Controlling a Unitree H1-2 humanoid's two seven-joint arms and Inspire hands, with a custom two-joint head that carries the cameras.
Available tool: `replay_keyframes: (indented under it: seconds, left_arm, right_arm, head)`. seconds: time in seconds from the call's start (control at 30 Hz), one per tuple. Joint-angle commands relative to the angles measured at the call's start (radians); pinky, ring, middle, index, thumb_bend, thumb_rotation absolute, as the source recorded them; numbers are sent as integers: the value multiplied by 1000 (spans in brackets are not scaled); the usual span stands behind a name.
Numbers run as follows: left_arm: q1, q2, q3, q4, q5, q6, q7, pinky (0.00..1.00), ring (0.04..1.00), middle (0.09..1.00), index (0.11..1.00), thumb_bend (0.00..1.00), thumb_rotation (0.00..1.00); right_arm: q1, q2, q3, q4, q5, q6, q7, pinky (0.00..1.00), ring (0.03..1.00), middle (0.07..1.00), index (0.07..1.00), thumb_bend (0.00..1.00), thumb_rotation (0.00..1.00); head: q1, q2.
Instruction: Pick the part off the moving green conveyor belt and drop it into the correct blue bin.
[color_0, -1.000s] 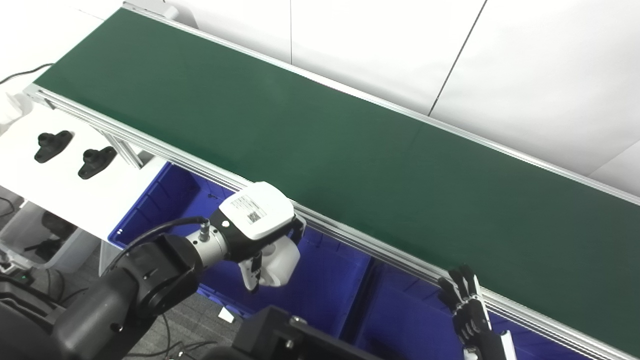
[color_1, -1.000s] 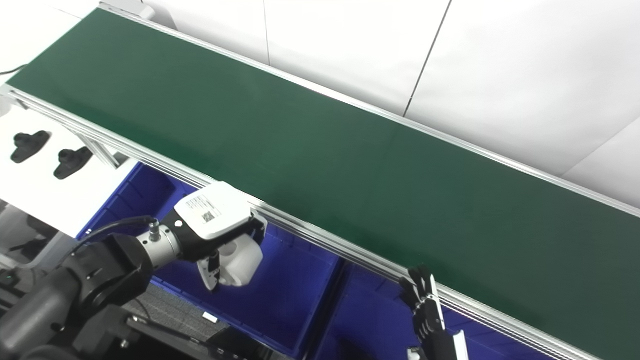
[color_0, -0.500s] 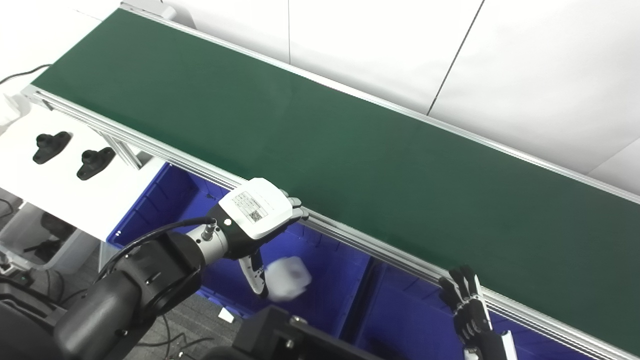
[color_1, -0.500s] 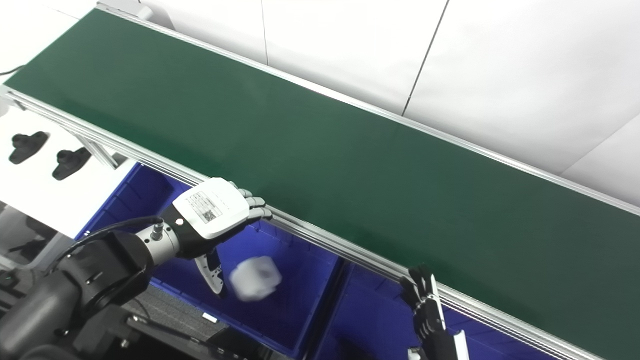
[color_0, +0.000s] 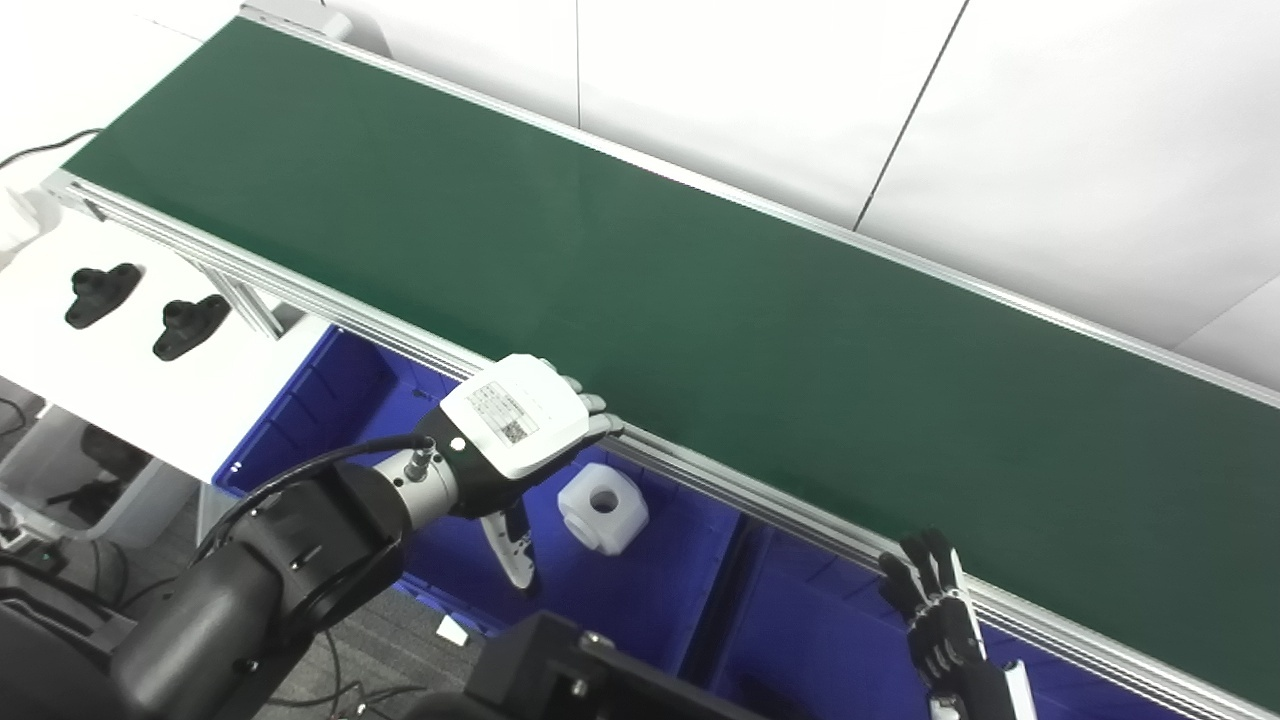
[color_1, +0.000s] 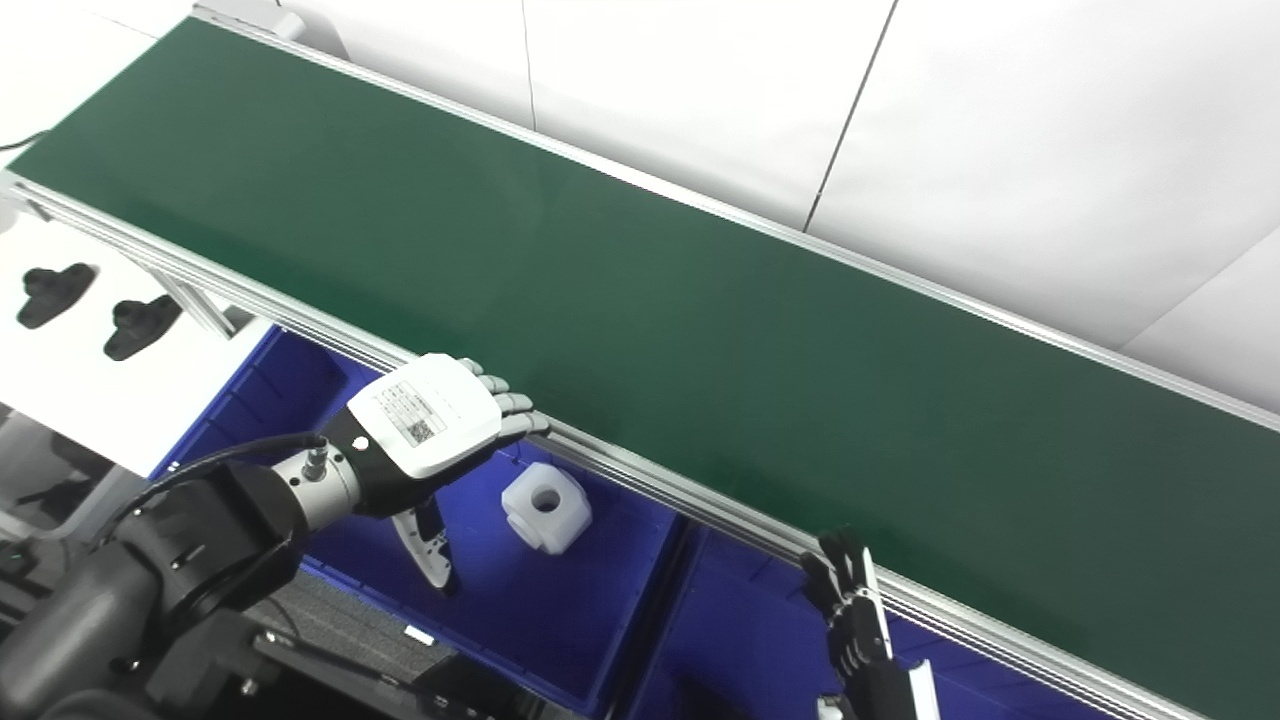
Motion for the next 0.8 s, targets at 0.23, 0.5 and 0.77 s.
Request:
replay_keyframes:
  seconds: [0.23, 0.5, 0.77]
  left_arm:
    - [-49, -276, -9, -173, -428, 154, 98, 649, 729, 777, 777, 998, 407]
    - [-39, -351, 14, 49, -879, 229, 194, 771, 866, 896, 859, 950, 457]
    - [-21, -187, 25, 324, -1227, 127, 153, 966, 1000, 1000, 969, 987, 411]
  right_arm:
    - [6, 19, 5, -31, -16, 10, 1, 893, 921, 962, 1000, 868, 936]
    - [0, 104, 54, -9, -93, 2, -21, 887, 911, 964, 1000, 852, 902]
    - [4, 198, 122, 20, -190, 14, -55, 935, 953, 997, 1000, 818, 870]
  head:
    - [-83, -2]
    - [-346, -2]
    - [-593, -30]
